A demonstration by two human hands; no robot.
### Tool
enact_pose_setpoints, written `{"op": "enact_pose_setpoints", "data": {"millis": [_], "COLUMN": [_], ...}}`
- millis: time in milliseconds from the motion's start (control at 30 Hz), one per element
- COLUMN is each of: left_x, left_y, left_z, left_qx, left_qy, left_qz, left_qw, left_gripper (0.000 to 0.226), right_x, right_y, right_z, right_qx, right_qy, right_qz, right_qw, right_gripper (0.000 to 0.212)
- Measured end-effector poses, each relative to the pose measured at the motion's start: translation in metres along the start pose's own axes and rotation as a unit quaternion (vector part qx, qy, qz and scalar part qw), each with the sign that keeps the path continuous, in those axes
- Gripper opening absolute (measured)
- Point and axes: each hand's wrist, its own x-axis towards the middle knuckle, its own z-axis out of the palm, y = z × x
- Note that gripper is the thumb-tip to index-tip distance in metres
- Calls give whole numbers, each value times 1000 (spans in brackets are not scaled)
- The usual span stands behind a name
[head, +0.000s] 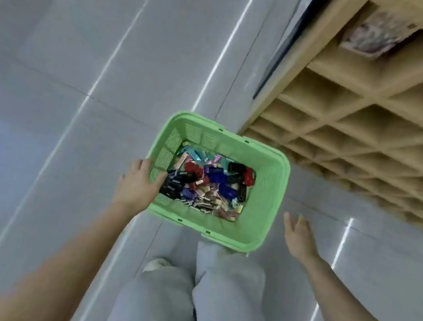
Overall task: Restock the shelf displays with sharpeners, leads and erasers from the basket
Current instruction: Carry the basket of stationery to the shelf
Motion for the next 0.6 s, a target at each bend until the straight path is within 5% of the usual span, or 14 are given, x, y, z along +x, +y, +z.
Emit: {"op": "enact_pose_setpoints", "data": {"millis": [233, 600], "left_x": [74, 106], "left_y": [-30, -63], "left_z": [75, 93], "left_qx": [-138, -229], "left_qy": [54, 56], "left_qz": [-28, -141], "left_qw": [989, 962], "left_gripper": [68, 39], "right_x": [82, 88], "right_y": [25, 18], "right_z": [79, 94], "right_qx": [117, 128], "right_qy": [68, 144], "right_qz": [27, 50], "right_qw": [990, 980], "right_gripper": [42, 46]}}
